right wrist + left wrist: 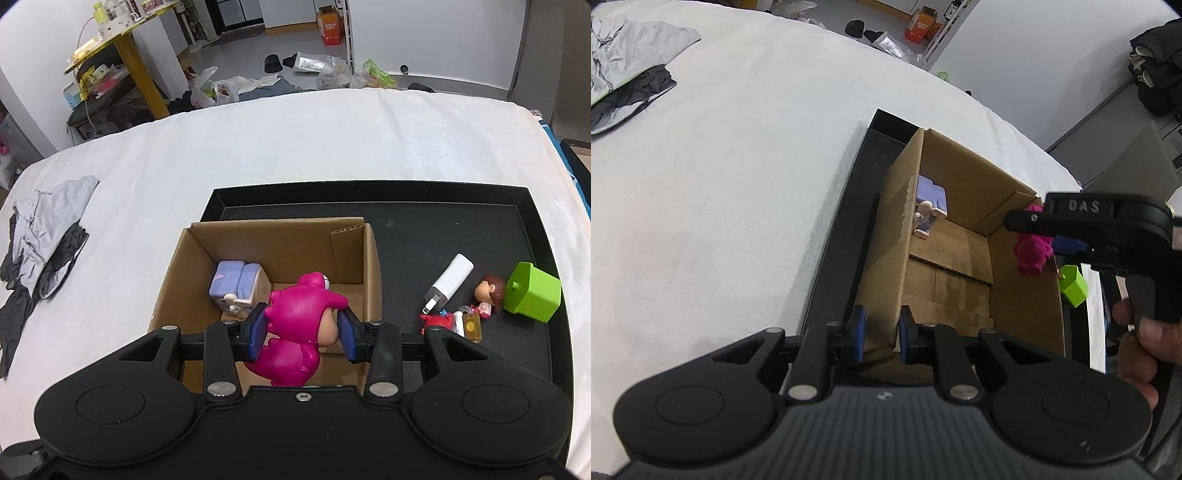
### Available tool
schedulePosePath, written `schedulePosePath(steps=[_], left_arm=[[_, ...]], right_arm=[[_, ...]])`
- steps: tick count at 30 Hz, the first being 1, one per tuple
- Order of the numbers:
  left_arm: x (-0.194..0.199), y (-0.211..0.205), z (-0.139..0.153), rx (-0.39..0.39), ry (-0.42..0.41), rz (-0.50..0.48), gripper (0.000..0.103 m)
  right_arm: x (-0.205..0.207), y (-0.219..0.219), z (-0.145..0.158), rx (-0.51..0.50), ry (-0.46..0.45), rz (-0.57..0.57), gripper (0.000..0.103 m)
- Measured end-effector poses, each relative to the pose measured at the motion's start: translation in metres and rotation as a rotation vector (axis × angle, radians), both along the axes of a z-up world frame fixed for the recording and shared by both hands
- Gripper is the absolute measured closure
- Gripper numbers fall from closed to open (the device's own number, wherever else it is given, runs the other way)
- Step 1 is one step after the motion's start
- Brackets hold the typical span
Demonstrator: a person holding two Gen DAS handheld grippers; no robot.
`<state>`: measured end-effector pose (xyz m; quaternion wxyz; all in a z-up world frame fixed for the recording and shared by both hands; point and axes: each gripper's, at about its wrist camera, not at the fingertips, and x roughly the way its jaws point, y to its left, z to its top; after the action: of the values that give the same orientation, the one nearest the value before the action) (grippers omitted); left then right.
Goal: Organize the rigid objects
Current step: 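Release the magenta doll into the box beside the lavender figure, right gripper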
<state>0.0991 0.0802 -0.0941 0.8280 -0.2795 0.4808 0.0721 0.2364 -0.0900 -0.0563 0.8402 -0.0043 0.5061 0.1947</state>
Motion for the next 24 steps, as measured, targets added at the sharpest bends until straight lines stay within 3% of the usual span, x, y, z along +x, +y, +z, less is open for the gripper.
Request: schedulePosePath(steps=[5,21,24], left_arm=[[0.0,0.002,-0.001,-0.009,0.002,0.002,0.087],[0.0,0.002,0.0,-0.007,0.006,0.007,0.087],[-0.001,0.002,0.001,-0.001,0.004,0.006,0.087]], right_arm=[[0.005,0.005,-0.001,0.008,-0.006,0.002,0.063],[-0.005,-0.016,0.022,0.067,-0.024,-0.001,0.03],[-0.008,-0.022,0.029,0.075,-0.03,0.003,0.028]])
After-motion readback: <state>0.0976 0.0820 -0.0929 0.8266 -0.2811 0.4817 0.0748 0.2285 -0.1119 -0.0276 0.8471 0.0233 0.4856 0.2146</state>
